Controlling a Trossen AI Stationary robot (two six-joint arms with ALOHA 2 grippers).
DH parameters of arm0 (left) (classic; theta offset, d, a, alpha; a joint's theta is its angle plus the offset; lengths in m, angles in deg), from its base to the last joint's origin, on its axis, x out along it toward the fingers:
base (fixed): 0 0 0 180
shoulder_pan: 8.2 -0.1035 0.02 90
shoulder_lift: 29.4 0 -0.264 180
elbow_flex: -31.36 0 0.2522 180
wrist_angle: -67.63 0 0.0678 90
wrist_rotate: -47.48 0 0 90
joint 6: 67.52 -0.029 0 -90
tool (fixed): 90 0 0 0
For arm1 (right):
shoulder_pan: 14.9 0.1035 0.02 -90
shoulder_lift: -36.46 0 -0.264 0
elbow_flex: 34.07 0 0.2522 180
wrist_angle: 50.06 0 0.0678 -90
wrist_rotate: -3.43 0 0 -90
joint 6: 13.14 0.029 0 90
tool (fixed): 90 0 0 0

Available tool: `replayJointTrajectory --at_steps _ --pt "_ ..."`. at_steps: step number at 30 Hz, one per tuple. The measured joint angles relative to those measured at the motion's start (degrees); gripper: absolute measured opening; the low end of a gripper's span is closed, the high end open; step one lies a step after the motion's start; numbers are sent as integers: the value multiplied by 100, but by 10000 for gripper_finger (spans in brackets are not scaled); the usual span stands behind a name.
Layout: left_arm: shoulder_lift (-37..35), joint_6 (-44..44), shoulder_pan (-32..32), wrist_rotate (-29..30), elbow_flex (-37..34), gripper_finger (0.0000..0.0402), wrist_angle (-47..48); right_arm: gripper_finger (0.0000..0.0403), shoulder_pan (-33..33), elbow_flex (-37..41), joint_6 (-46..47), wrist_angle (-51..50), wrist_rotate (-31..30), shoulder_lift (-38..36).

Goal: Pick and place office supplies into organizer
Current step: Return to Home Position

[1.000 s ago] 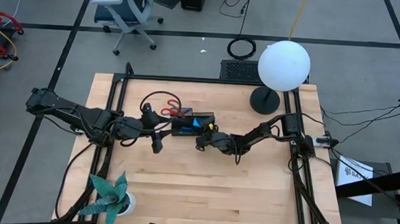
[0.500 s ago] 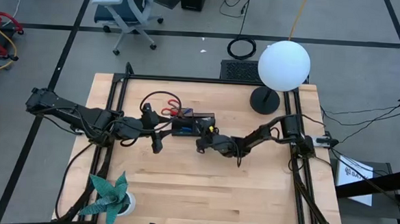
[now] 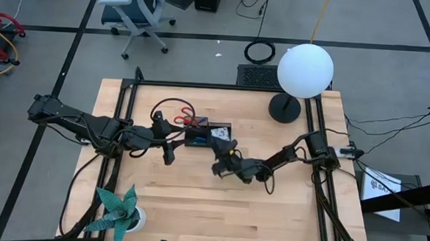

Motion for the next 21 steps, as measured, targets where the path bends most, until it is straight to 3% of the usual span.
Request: replayJointTrajectory --at_steps 12,16,21 --pt "0 16 0 -2 0 205 -2 197 726 130 3047 -601 -518 -1209" --pt "-2 40 0 -4 0 205 -8 197 945 155 3481 -599 -753 -1385" --pt "-1 43 0 -7 0 205 -24 197 1078 155 3307 -600 -741 -1429"
